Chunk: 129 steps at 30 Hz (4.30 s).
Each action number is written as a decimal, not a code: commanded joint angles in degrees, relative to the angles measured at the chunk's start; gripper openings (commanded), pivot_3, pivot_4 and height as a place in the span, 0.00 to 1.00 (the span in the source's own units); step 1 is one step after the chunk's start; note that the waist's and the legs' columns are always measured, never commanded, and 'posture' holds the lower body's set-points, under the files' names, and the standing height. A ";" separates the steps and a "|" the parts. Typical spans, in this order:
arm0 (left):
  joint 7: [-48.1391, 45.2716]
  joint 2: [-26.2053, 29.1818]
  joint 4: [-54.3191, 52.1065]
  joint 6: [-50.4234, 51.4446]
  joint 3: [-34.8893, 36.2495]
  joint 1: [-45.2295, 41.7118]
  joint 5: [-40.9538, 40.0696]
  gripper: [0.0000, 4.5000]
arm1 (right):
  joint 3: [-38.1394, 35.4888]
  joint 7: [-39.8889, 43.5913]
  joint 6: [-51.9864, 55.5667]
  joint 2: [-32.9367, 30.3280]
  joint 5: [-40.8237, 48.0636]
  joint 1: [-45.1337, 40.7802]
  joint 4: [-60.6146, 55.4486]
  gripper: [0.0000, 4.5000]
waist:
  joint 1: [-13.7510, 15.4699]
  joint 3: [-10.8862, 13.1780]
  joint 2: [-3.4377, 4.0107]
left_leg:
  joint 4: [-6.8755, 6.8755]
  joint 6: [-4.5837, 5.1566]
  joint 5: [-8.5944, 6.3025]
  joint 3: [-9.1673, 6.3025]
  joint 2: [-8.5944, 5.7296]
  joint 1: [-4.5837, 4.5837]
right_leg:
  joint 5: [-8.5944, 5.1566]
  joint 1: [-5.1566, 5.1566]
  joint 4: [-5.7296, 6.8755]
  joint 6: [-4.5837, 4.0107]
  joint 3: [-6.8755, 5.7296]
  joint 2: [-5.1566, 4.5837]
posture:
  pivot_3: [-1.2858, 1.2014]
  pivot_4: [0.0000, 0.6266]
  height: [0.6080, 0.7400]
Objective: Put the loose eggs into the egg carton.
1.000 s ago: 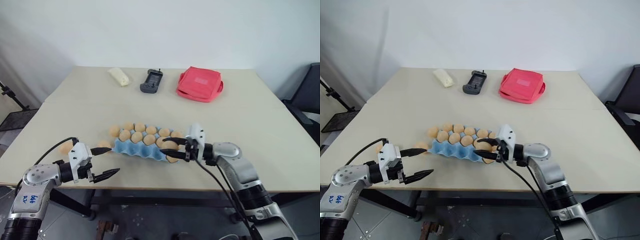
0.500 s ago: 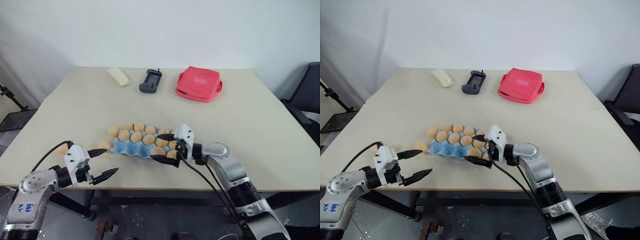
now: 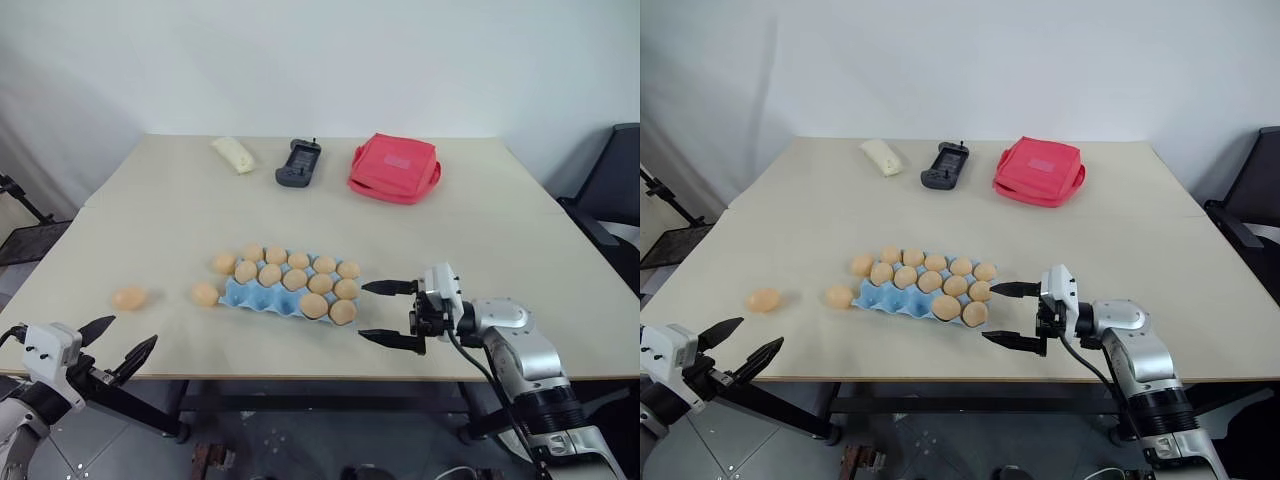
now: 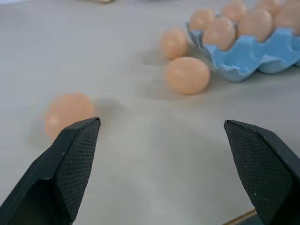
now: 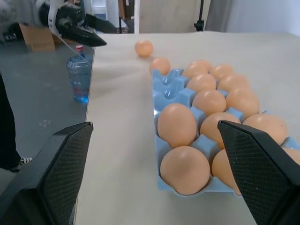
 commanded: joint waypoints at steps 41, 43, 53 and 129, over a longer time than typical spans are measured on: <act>-10.31 -2.89 17.36 -5.21 -24.03 -34.98 3.41 0.38 | -3.30 -10.62 -0.14 -1.42 0.36 6.39 -9.22 1.00 | 1.43 0.01 -0.07 | 0.14 0.25 0.15 0.33 0.01 0.03 | 0.07 -0.05 0.13 0.15 0.12 0.10 | 0.52 0.24 1.00; -11.57 -4.69 16.75 -4.33 -27.99 -37.13 4.60 0.38 | -4.46 -11.73 0.05 -2.31 0.29 7.31 -9.64 1.00 | 1.68 0.01 -0.07 | 0.18 0.26 0.16 0.33 -0.04 0.04 | 0.09 -0.02 0.14 0.19 0.11 0.08 | 0.52 0.24 1.00; -14.95 -10.12 32.87 -10.44 -34.91 -47.40 10.37 0.38 | -8.01 -14.78 -0.05 -3.95 0.72 11.33 -12.82 1.00 | 1.04 0.03 -0.12 | 0.47 0.43 0.19 0.47 -0.26 0.03 | 0.22 0.00 0.15 0.39 0.01 0.15 | 0.52 0.24 1.00; 2.14 -2.06 71.92 -10.75 -24.34 -66.22 19.05 0.59 | -5.42 -15.56 -2.14 -0.93 0.98 8.67 -12.77 1.00 | 1.43 0.13 -0.35 | 0.49 0.38 0.04 0.80 -0.09 -0.01 | 0.24 -0.16 0.12 0.36 -0.01 0.25 | 0.52 0.24 1.00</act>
